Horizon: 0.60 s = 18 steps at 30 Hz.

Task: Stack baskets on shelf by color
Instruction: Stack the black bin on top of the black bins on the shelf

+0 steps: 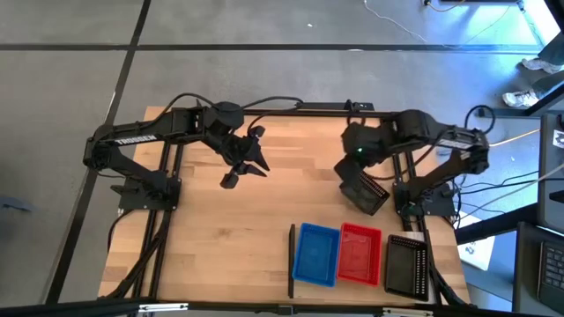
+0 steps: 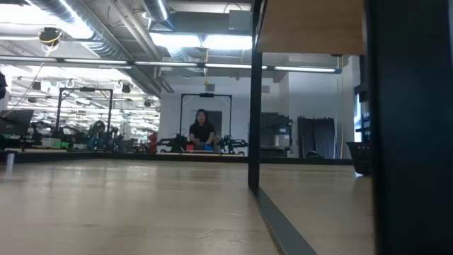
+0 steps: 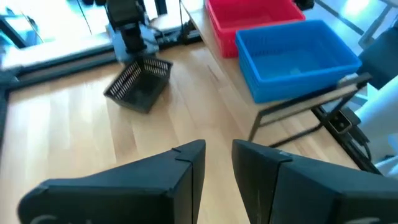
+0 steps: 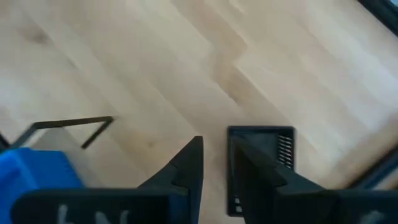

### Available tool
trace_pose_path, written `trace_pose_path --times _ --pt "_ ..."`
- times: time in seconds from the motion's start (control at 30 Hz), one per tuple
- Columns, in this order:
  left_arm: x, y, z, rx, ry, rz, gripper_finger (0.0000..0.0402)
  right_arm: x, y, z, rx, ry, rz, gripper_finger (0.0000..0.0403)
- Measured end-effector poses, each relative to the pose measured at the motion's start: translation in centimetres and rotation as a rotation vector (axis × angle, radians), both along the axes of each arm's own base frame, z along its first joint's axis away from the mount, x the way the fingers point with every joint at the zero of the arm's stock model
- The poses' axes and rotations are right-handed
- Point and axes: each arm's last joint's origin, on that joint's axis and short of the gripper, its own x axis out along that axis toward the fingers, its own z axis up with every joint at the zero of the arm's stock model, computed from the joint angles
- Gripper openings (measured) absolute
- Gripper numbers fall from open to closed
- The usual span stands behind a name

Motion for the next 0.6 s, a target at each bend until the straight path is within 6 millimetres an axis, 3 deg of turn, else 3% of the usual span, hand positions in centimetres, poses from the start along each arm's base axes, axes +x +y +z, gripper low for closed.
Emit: trace_pose_path --times 0.13,0.37,0.6 --pt "0.3 0.1 0.6 0.011 -0.069 0.002 0.0072 -2.8 -1.3 -1.2 -0.018 0.038 -0.009 0.0081" --pt "1.3 1.7 1.8 -0.019 -0.221 0.079 0.0072 -7.7 -2.9 -4.9 0.048 0.115 -0.109 0.0081" --pt "1.8 4.1 2.2 -0.041 -0.295 0.220 0.0072 -9.2 -4.6 -9.7 0.054 0.183 -0.180 0.0081"
